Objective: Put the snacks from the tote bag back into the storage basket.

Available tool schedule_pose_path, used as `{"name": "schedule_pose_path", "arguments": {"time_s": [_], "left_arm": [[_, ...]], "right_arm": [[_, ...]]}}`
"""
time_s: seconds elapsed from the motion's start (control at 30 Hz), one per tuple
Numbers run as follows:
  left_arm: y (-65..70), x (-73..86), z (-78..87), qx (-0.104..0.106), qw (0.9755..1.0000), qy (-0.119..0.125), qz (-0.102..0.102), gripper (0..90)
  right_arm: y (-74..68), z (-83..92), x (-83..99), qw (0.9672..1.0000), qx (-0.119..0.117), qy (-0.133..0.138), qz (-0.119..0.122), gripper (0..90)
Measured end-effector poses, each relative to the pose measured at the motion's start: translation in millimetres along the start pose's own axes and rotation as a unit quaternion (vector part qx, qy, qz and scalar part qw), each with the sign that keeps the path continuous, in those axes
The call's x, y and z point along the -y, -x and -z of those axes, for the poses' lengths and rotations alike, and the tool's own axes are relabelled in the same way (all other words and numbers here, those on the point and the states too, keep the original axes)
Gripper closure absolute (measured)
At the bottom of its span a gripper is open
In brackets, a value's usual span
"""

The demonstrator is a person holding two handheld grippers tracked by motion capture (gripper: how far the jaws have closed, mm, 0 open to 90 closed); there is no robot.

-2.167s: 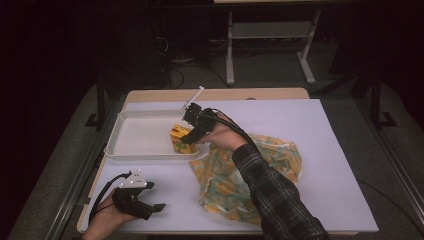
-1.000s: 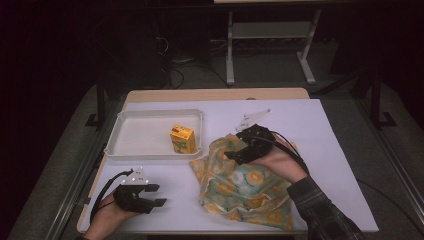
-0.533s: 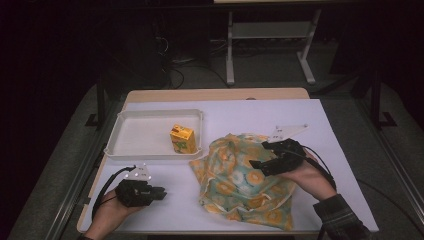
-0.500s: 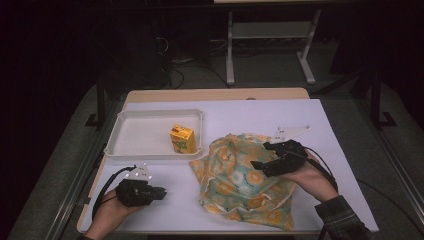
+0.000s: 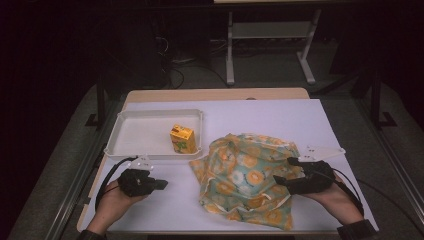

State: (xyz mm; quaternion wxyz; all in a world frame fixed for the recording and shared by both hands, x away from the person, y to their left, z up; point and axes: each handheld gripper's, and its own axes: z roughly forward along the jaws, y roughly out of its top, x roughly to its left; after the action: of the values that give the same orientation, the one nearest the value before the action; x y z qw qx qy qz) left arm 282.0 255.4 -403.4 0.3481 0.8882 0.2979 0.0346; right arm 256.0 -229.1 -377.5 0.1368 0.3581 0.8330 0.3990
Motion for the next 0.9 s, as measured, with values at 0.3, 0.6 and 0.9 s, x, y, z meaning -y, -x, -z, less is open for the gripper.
{"name": "schedule_pose_path", "arguments": {"time_s": [0.3, 0.6, 0.9], "left_arm": [[-28.9, -20.8, 0.6, -0.025, 0.9993, 0.016, 0.021, 89.6], [-59.5, -41.9, -6.6, -0.064, 0.9971, 0.031, 0.027, 89.6], [-83.6, -53.5, -27.6, -0.084, 0.9952, 0.033, 0.039, 89.6]], "right_arm": [[11.4, 16.4, 35.4, 0.9988, 0.031, -0.013, -0.034, 20.4], [20.4, 22.5, 61.3, 0.9971, 0.047, -0.03, -0.052, 19.3], [21.0, 19.7, 61.9, 0.9969, 0.046, -0.035, -0.054, 18.7]]}}
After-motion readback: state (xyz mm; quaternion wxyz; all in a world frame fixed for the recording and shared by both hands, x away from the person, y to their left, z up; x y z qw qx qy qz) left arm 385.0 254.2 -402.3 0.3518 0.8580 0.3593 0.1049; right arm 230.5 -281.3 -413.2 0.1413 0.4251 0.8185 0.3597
